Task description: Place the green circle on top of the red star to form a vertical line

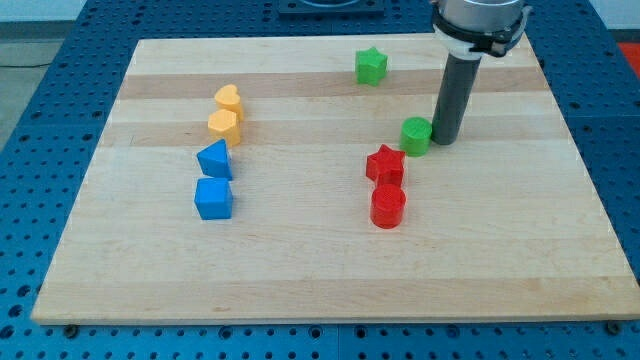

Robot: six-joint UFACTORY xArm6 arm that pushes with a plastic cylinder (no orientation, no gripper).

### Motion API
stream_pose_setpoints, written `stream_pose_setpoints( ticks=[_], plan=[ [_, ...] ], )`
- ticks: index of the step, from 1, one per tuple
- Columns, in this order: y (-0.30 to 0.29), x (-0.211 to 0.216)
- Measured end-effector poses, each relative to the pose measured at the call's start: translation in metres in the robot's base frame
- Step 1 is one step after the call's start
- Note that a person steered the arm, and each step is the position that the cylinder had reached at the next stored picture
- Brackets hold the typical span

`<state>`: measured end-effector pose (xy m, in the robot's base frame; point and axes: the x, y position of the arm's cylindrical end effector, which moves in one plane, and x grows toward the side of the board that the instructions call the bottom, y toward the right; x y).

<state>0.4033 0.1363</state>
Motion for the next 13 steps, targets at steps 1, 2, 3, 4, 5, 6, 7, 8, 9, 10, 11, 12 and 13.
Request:
stream_pose_setpoints(
  ticks=[1,2,3,4,5,6,7,8,9,10,11,12,13],
  plan=[
    [0.000,0.010],
    [-0.005,0.016],
    [-0.018,0.016],
    [-0.017,0.014],
    [-0.014,0.002],
    [-0.014,-0.003],
    [-0.015,-0.003],
    [-0.024,-0.003],
    [-0.030,-0.003],
    [-0.033,-0.003],
    [-0.033,-0.003],
    [-0.038,-0.003],
    [-0.045,-0.003]
  ],
)
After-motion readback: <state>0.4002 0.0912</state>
